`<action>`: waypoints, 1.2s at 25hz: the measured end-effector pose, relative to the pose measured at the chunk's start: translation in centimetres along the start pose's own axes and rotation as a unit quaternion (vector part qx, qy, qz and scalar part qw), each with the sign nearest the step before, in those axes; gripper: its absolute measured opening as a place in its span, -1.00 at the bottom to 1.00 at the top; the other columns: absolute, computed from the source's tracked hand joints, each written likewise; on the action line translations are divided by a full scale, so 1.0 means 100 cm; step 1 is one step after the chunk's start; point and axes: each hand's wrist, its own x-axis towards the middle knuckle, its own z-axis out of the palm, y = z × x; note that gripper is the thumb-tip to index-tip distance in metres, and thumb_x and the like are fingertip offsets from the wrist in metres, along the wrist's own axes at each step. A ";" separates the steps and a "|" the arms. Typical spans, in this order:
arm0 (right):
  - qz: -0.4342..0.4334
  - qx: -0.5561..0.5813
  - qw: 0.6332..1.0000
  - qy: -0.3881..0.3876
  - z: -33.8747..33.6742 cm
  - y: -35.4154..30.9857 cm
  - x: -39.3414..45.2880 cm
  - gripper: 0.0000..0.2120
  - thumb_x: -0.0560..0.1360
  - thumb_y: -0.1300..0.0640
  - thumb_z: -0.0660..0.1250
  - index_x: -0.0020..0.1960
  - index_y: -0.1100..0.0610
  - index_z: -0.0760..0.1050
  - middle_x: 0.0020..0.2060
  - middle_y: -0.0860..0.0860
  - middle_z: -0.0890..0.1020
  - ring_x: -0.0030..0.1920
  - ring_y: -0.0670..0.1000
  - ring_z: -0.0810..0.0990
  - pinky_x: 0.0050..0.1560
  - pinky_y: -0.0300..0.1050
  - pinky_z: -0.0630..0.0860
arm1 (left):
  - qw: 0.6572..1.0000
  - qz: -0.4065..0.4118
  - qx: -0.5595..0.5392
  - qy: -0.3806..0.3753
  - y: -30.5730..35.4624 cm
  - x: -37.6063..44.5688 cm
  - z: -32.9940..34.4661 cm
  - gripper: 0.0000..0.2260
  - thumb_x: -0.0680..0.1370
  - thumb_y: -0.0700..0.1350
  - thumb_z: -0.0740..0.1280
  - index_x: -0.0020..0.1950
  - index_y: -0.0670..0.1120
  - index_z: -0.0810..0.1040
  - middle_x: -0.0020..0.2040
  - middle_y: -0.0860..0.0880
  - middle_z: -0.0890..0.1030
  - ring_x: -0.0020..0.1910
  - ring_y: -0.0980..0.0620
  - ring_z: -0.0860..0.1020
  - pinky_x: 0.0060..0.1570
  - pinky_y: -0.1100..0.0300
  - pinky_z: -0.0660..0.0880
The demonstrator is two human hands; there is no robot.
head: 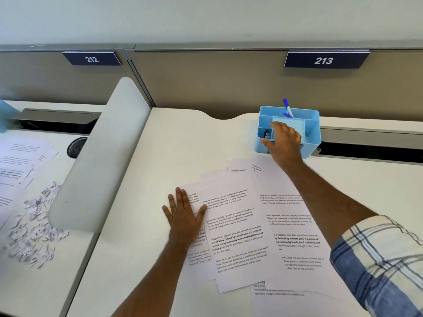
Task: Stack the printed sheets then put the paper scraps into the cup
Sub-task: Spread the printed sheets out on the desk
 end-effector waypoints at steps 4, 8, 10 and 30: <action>0.008 0.055 0.998 0.012 -0.005 0.011 -0.032 -0.39 0.55 -0.07 0.45 0.51 0.08 0.36 0.47 0.08 0.44 0.47 0.14 0.36 0.46 0.11 0.22 | 0.999 -0.017 -0.022 -0.019 0.003 0.001 -0.009 -0.01 0.49 0.52 -0.28 0.71 -0.15 -0.08 0.73 -0.09 -0.12 0.70 -0.18 -0.15 0.60 -0.26 -0.22; 0.052 0.065 0.996 -0.024 -0.013 0.025 -0.078 -0.34 0.56 -0.15 0.41 0.54 0.05 0.30 0.53 0.05 0.38 0.53 0.13 0.30 0.52 0.14 0.16 | 0.995 -0.034 -0.088 -0.021 0.006 -0.004 -0.025 -0.26 0.71 0.25 0.08 0.72 -0.12 -0.12 0.73 -0.04 -0.16 0.71 -0.14 -0.11 0.64 -0.21 -0.17; 0.055 0.054 0.996 -0.048 -0.016 0.038 -0.101 -0.36 0.57 -0.17 0.38 0.54 0.04 0.30 0.54 0.05 0.36 0.54 0.12 0.28 0.54 0.12 0.13 | 0.993 -0.034 -0.110 -0.012 0.007 -0.012 -0.029 -0.29 0.71 0.20 0.12 0.72 -0.10 -0.09 0.73 -0.02 -0.13 0.71 -0.13 -0.08 0.64 -0.21 -0.13; 0.081 0.016 0.996 -0.042 -0.074 0.165 -0.254 -0.47 0.60 -0.14 0.33 0.50 0.05 0.38 0.46 0.04 0.46 0.45 0.12 0.39 0.45 0.09 0.25 | 0.986 0.126 -0.106 -0.026 0.123 -0.098 -0.017 -0.36 0.71 0.19 0.13 0.72 -0.04 0.05 0.73 -0.02 -0.03 0.71 -0.10 -0.07 0.63 -0.21 -0.09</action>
